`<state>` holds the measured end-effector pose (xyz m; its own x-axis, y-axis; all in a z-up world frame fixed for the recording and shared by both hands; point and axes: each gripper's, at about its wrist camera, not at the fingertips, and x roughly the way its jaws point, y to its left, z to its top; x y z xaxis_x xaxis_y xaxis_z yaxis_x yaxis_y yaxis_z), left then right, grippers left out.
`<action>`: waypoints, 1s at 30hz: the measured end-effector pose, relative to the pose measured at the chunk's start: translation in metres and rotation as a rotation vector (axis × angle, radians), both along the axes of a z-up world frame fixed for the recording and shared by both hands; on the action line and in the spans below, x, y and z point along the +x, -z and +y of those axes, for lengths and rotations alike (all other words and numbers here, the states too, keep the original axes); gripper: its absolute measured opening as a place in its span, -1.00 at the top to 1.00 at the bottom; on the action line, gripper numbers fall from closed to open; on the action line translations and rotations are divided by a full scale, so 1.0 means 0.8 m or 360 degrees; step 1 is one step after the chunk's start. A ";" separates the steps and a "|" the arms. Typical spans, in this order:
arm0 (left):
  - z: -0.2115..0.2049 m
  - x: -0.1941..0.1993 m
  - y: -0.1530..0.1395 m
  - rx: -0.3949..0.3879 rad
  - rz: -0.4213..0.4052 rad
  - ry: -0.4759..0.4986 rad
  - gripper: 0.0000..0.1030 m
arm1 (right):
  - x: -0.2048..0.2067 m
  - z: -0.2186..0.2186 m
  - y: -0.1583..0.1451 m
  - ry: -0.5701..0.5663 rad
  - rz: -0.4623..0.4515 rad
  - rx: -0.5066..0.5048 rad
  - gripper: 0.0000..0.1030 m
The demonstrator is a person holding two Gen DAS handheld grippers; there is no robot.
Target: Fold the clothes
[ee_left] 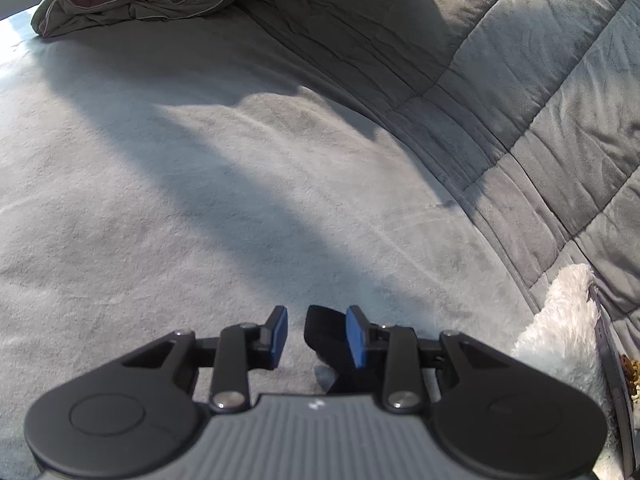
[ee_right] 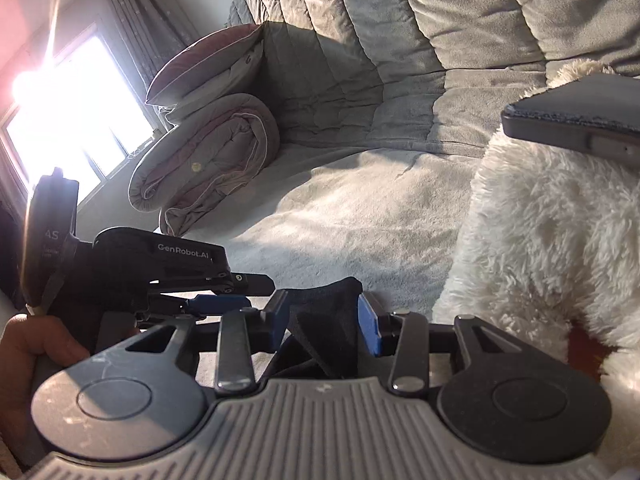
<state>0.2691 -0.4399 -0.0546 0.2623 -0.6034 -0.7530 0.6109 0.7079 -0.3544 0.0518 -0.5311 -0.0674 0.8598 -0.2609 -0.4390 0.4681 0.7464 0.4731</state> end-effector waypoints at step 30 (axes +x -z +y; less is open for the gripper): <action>0.000 -0.041 -0.018 -0.0470 0.0144 0.0278 -0.02 | -0.031 0.026 -0.029 0.0420 0.0185 -0.0725 0.72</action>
